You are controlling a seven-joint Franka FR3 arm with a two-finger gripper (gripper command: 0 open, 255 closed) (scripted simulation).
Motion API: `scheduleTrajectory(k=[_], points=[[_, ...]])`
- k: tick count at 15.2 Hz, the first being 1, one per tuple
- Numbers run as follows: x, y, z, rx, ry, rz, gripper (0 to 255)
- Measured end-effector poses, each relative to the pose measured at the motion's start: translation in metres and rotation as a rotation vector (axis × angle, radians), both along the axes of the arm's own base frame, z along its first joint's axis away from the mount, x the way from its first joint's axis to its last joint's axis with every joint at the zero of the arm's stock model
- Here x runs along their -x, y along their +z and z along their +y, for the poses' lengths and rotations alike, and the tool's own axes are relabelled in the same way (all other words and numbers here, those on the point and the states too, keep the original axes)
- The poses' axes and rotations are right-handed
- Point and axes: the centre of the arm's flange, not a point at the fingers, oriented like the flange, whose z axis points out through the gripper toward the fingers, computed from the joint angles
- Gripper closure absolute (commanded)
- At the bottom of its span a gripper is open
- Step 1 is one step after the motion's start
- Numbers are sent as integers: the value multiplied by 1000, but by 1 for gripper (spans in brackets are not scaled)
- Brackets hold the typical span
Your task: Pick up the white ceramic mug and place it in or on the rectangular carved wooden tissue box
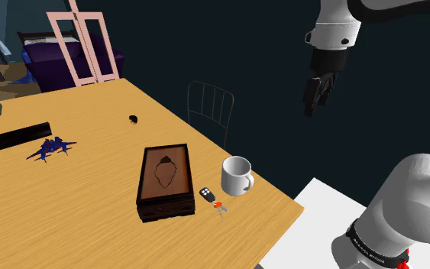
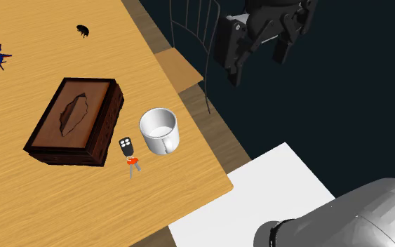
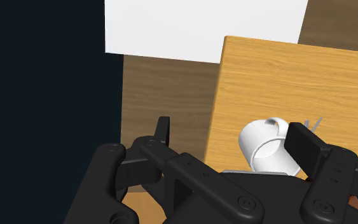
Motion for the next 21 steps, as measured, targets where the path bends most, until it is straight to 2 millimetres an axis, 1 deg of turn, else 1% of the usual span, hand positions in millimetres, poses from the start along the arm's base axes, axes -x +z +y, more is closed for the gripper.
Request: scheduleTrajectory(k=[1,3,5,9,11,12,13,14,18,20,21], points=[[0,0,0,0,0,0,0],[-8,-12,4,-1,-3,1,0],[-18,-32,15,-2,-7,3,0],[-49,-72,37,-6,-16,4,0],[-58,-91,46,-8,-21,5,0],[-67,-102,53,-9,-23,5,0],[-76,-112,56,-10,-26,5,0],[-79,-119,62,-10,-28,5,0],[-109,-161,80,-14,-38,6,0],[-118,-183,93,-16,-43,7,0],[-127,-191,99,-17,-45,6,0]])
